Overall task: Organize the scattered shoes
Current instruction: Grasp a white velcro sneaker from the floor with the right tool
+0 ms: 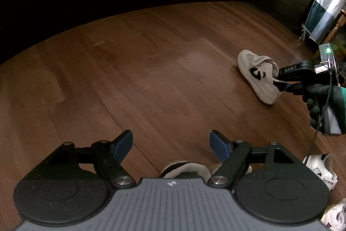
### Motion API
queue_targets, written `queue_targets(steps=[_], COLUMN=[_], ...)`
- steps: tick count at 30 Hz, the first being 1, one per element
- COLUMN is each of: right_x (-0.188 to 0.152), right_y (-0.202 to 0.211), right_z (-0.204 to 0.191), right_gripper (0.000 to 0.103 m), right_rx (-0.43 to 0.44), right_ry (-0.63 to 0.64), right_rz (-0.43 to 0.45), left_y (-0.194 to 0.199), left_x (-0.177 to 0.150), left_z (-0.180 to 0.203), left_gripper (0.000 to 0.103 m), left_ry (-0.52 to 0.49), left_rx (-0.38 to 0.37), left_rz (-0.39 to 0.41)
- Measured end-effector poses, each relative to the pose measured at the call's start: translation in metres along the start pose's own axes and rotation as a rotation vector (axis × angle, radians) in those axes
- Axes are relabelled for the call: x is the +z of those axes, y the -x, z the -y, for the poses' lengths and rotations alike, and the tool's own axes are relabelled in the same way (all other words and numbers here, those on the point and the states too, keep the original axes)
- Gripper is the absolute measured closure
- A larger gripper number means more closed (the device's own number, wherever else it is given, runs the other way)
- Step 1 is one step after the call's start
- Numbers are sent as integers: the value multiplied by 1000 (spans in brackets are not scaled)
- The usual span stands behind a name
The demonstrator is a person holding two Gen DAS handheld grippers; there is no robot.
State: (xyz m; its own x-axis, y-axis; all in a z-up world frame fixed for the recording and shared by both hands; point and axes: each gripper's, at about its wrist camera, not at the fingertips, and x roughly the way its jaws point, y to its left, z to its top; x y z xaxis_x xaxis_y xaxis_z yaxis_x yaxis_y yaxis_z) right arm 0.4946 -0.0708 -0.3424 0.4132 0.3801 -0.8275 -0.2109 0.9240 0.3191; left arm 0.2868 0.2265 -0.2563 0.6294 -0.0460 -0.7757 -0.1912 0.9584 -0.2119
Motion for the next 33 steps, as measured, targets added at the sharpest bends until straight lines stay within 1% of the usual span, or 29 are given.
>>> queue_targets(steps=[1, 2, 4, 5, 7, 8, 9, 12, 13, 14, 15, 16, 17, 20, 21, 22, 24, 25, 26, 27, 29, 33], right_x=[0, -2, -4, -6, -14, -20, -29, -61, -67, -66, -60, -50, -39, -16, -13, -11, -9, -11, -14, -16, -24, -37], right_y=[1, 6, 16, 21, 33, 41, 48, 65, 67, 67, 65, 63, 61, 59, 60, 63, 70, 75, 79, 80, 80, 73], right_z=[-3, -7, -13, -17, -24, -26, -28, -32, -31, -30, -27, -22, -15, 7, 12, 19, 37, 49, 59, 66, 78, 84], right_gripper=[89, 90, 90, 90, 90, 91, 90, 92, 92, 78, 68, 53, 49, 49, 49, 49, 48, 48, 48, 49, 54, 57], right_rx=[6, 23, 37, 41, 78, 99, 99, 51, 31, -10, -54, -83, -108, -166, -177, -181, -183, -180, -171, -160, -133, -126], right_ry=[31, 100, 245, 342, 572, 715, 864, 1292, 1375, 1384, 1327, 1215, 1086, 721, 640, 552, 332, 208, 116, 56, -88, -212], right_rz=[-12, -26, -51, -72, -131, -176, -216, -306, -317, -301, -275, -254, -237, -193, -184, -175, -154, -139, -128, -123, -111, -103], left_y=[0, -1, -1, -1, 0, 0, 1, 0, -1, -1, -1, -1, -1, -1, -1, -1, -2, -3, -3, -3, -2, 0], left_x=[1, 1, 2, 3, 2, 2, 1, -1, -1, -1, 0, 1, 1, 2, 2, 2, 1, 1, 2, 2, 2, 2], left_z=[0, 0, 0, 1, 0, 0, 0, 0, 0, 2, 3, 7, 11, 19, 19, 19, 17, 16, 15, 15, 15, 15], left_gripper=[25, 25, 25, 25, 25, 25, 25, 25, 25, 25, 25, 25, 25, 25, 25, 25, 25, 25, 25, 25, 25, 25], left_ry=[1, 2, 4, 4, 6, 5, 4, 9, 15, 17, 16, 12, 6, -14, -16, -16, -13, -8, -4, -3, -4, -4], left_rx=[-1, -1, -4, -7, -11, -12, -11, -10, -12, -15, -17, -23, -31, -49, -50, -49, -47, -45, -44, -44, -46, -47], left_rz=[1, 1, 4, 5, 8, 9, 8, 0, -5, -7, -7, -6, -3, 1, 0, -1, -5, -6, -7, -6, -3, 2])
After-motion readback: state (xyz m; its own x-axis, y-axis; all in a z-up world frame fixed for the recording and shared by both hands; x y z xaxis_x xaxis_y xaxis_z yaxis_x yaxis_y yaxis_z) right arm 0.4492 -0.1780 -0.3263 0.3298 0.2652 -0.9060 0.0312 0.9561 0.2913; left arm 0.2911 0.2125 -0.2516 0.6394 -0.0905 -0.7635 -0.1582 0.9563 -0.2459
